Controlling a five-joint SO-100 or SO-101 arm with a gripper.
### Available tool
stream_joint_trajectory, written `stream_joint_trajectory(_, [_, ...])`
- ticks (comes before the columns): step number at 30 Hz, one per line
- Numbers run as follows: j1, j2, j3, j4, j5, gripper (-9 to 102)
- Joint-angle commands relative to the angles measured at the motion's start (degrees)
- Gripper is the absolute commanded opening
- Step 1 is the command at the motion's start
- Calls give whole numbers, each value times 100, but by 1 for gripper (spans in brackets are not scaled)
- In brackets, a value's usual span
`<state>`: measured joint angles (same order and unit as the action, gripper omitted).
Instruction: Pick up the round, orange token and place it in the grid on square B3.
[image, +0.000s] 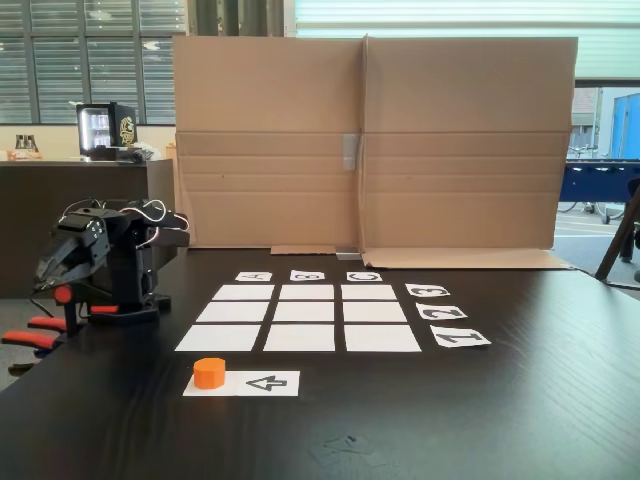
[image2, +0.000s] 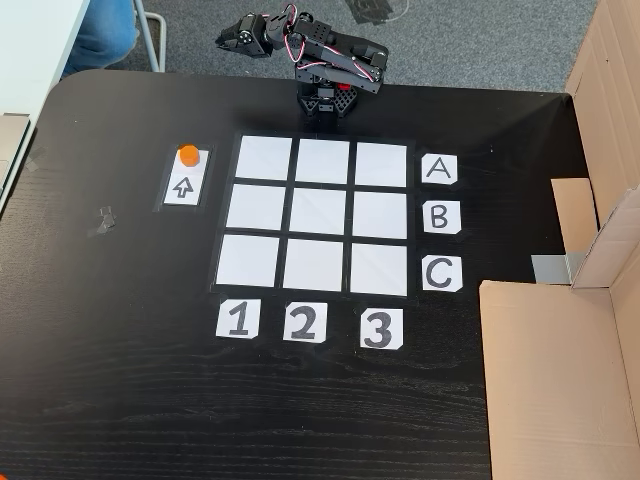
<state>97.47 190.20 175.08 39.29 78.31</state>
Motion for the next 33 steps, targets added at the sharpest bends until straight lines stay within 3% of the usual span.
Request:
stream_joint_trajectory(1, [-26, 44, 18, 35, 167, -1])
stream_joint_trajectory(33, [53, 70, 18, 53, 185, -1])
